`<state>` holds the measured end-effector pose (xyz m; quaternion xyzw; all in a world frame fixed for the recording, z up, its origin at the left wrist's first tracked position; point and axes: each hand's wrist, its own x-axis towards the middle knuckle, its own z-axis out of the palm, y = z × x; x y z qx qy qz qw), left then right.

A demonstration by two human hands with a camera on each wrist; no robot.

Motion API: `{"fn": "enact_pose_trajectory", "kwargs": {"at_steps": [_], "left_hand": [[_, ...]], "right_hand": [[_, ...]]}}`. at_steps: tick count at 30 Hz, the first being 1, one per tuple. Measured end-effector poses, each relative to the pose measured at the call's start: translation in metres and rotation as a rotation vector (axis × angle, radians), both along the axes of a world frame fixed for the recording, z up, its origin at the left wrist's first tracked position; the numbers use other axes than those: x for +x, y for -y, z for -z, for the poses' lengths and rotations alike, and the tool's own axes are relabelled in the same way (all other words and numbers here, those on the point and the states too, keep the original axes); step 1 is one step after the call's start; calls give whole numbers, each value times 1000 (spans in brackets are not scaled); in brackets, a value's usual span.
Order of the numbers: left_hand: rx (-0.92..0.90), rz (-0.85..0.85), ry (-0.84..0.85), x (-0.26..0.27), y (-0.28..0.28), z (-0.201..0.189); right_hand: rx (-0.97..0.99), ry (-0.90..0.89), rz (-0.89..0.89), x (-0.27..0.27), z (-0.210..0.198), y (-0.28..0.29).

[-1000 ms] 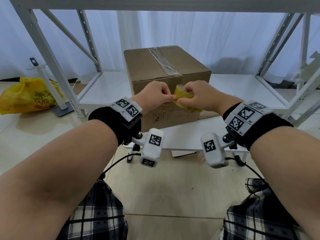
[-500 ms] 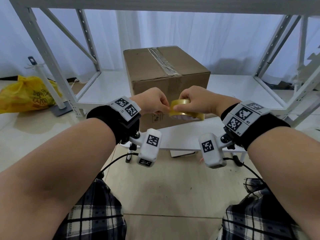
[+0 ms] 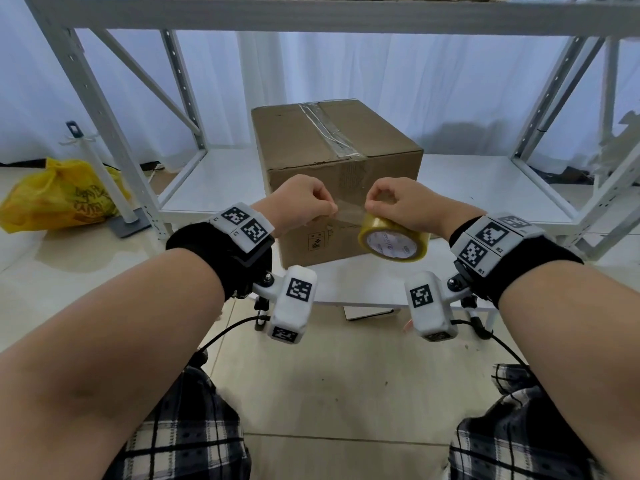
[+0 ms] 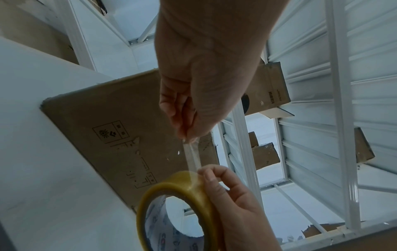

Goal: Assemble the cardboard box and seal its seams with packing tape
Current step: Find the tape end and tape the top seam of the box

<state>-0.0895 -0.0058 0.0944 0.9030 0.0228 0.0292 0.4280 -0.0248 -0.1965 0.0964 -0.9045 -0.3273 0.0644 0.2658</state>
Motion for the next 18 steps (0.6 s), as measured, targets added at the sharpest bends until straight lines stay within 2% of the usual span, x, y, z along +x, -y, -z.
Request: {"fn": "enact_pose_trajectory", "kwargs": {"at_steps": [4, 11, 18], "left_hand": [[-56, -2, -40, -3, -1, 0], [18, -9, -75, -3, 2, 5], [-30, 22, 2, -6, 2, -1]], "right_hand": [[57, -2, -37, -2, -3, 4], [2, -29, -106, -4, -2, 1], [-44, -15, -110, -4, -2, 2]]}}
